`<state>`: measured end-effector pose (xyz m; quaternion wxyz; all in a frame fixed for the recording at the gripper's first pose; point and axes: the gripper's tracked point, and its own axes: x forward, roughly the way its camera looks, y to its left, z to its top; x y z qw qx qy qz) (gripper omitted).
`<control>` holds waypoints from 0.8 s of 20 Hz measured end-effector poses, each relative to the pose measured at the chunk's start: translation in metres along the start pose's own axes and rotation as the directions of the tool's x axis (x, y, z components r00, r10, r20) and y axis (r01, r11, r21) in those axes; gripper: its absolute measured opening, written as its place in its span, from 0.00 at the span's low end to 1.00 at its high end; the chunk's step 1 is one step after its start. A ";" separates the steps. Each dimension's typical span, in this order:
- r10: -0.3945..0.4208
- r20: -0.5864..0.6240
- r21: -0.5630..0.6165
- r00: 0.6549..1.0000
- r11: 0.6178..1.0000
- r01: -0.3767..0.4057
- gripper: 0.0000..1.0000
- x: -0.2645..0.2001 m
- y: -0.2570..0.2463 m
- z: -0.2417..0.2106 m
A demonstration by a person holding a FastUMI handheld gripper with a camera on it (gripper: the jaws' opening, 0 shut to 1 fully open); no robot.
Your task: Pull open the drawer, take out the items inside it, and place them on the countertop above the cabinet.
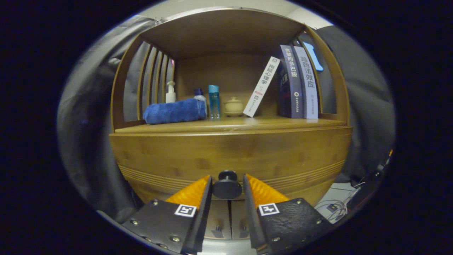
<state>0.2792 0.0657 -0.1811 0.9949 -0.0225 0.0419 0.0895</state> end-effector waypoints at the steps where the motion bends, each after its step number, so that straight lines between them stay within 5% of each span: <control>1: 0.007 0.014 -0.029 1.000 1.000 -0.006 0.49 0.003 0.001 -0.003; 4: 0.026 0.082 -0.010 0.996 1.000 -0.025 0.40 0.009 0.001 0.000; 7: 0.060 0.005 0.056 0.998 0.997 -0.060 0.37 0.006 0.004 -0.008; 8: 0.049 0.017 0.046 0.999 0.998 -0.050 0.29 0.005 0.004 -0.005; 16: -0.020 0.000 0.095 1.000 0.995 0.020 0.29 -0.065 0.004 -0.013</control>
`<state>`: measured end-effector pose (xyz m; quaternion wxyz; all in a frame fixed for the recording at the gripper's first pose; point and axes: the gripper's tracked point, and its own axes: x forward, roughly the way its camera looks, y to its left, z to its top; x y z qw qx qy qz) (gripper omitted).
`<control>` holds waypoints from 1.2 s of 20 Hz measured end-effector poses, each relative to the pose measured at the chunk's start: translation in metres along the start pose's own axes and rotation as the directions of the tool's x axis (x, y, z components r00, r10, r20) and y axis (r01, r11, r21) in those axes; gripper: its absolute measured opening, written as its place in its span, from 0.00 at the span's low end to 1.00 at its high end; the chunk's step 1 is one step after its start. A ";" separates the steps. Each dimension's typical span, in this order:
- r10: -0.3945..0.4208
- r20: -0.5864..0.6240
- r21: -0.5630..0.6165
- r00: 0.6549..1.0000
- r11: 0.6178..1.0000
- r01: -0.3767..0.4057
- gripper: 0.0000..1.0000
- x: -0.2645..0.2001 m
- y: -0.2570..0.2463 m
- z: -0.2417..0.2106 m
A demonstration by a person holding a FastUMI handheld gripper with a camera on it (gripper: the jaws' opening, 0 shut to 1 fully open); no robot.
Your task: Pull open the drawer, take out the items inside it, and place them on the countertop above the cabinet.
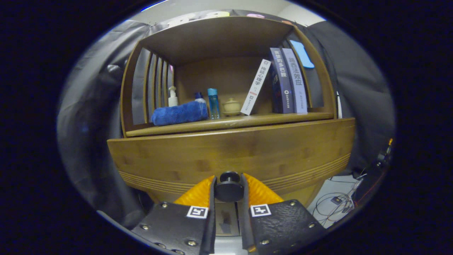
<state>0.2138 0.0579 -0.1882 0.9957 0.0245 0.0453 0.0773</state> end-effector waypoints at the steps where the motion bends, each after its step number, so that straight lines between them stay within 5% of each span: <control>1: 0.005 0.001 -0.004 1.000 1.000 -0.005 0.30 -0.010 0.000 -0.002; 6: 0.008 -0.019 -0.050 1.000 0.999 -0.009 0.29 -0.064 -0.003 -0.010; 12: 0.023 -0.042 0.031 0.999 0.999 -0.021 0.30 -0.115 -0.004 -0.024; 16: 0.013 -0.053 -0.038 0.999 0.999 -0.015 0.29 -0.109 -0.007 -0.024; 22: 0.005 -0.100 0.008 0.995 1.000 -0.004 0.29 -0.120 -0.004 -0.030; 24: -0.006 -0.050 0.026 0.999 1.000 0.008 0.41 -0.132 -0.006 -0.010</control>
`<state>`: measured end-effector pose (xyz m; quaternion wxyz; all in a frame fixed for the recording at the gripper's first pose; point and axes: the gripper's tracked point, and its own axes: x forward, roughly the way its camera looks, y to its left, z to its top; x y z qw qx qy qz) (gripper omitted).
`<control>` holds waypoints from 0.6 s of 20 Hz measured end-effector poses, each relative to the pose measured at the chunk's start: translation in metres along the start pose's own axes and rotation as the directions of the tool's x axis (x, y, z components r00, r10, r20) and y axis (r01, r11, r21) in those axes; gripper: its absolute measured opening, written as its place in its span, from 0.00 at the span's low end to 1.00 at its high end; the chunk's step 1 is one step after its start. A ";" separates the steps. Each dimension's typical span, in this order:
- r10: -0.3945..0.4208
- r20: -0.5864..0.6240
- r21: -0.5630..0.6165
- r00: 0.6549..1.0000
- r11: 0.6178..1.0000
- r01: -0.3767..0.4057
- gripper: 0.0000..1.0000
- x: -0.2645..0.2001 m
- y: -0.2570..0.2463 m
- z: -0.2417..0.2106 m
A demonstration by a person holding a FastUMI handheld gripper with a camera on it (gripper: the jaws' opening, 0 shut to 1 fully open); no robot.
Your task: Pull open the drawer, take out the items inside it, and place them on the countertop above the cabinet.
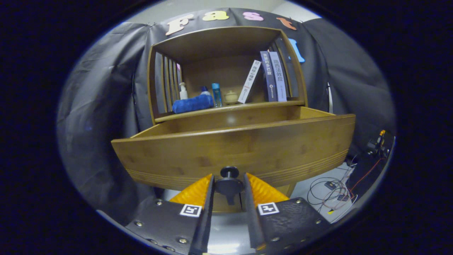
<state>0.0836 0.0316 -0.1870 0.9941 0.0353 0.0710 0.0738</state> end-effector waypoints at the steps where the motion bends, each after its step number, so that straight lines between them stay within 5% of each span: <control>1: -0.006 0.026 -0.001 1.000 1.000 0.006 0.52 -0.008 0.000 0.012; 4: -0.021 0.067 -0.027 0.998 0.999 0.023 0.85 -0.023 -0.004 0.051; 12: -0.101 -0.012 -0.038 0.995 0.994 0.100 0.91 0.017 -0.013 0.121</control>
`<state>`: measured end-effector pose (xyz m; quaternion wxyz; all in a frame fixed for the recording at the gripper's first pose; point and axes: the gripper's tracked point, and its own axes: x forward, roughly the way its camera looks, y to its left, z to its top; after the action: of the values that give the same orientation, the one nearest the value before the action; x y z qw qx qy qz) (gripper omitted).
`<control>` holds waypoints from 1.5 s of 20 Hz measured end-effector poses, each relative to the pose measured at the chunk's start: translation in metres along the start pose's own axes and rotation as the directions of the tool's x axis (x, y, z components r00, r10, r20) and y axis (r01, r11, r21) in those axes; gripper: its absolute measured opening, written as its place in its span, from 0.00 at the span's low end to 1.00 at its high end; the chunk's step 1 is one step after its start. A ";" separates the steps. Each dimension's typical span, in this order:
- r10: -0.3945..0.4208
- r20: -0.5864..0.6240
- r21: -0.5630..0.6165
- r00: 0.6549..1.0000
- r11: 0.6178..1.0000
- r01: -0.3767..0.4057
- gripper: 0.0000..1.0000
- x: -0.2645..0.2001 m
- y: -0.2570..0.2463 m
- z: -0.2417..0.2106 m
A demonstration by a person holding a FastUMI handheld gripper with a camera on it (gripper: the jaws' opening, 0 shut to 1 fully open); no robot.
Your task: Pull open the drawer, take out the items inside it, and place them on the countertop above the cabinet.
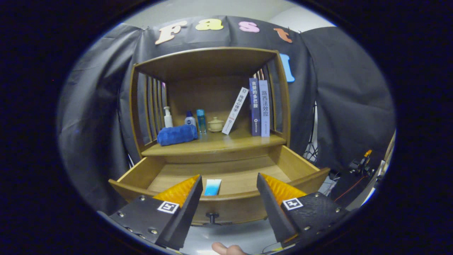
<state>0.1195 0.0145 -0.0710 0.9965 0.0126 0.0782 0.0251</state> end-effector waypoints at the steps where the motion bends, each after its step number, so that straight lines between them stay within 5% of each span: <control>1: 0.013 -0.029 0.001 0.999 1.000 -0.013 0.91 0.009 0.008 0.004; 8: 0.050 -0.295 -0.152 0.954 0.984 -0.098 0.91 0.073 0.056 -0.020; 12: 0.078 -0.496 -0.181 0.865 0.965 -0.190 0.91 0.106 0.087 -0.060; 19: -0.017 -0.717 -0.175 0.697 0.972 -0.156 0.91 0.132 0.083 -0.121; 22: -0.031 -0.756 -0.142 0.654 0.983 -0.117 0.91 0.136 0.077 -0.127; 29: -0.182 -0.746 -0.268 0.640 0.963 -0.039 0.87 0.153 0.048 -0.144; 30: -0.171 -0.741 -0.247 0.649 0.969 -0.027 0.64 0.165 0.045 -0.148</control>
<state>0.2565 0.0709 -0.2419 0.8671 -0.1207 0.4832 -0.0027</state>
